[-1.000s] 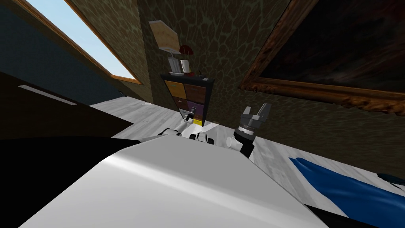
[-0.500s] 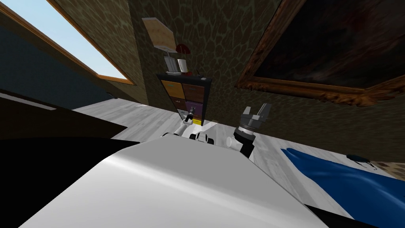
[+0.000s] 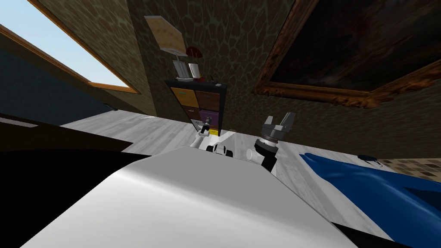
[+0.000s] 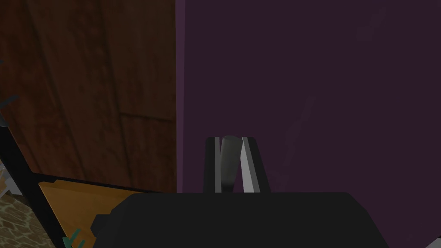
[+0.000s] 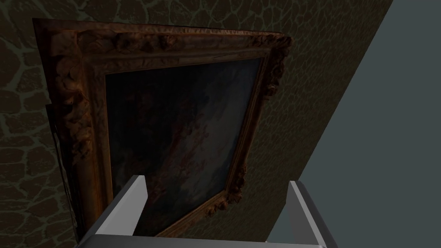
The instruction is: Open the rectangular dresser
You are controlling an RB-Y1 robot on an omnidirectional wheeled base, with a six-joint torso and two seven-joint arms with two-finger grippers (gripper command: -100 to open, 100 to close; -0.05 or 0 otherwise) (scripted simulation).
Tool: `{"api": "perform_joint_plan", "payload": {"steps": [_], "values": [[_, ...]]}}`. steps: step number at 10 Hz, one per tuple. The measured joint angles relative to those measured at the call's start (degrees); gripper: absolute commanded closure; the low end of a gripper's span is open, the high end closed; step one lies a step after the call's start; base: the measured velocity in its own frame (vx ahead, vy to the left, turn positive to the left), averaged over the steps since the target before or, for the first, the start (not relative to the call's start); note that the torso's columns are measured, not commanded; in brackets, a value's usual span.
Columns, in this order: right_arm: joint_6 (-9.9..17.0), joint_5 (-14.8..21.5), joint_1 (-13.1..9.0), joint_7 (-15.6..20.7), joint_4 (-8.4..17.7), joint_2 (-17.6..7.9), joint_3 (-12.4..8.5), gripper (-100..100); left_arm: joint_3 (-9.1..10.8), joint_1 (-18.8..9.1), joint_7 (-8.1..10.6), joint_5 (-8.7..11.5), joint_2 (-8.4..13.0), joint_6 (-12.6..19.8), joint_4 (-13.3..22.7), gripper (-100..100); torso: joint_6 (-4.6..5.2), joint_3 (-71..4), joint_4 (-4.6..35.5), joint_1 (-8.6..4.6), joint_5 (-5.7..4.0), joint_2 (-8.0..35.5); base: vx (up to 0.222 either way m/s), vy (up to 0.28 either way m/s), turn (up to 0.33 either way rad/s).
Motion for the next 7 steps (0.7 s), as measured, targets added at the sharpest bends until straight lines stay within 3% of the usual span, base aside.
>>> {"api": "perform_joint_plan", "payload": {"steps": [3,7], "values": [[0.0,0.0,0.0,0.0,0.0,0.0,0.0,0,2.65,2.8,0.41,-3.2,-1.9,2.0,-4.5,100,-0.06,0.0,0.0,-0.01,-0.03,0.0,-0.031,0.022,-0.083],[0.0,0.0,0.0,0.0,0.0,0.0,0.0,0,2.7,3.1,0.5,-3.5,-1.9,2.4,-5.3,100,-0.29,0.2,0.1,0.26,0.03,0.3,-0.168,-0.013,0.017]]}}
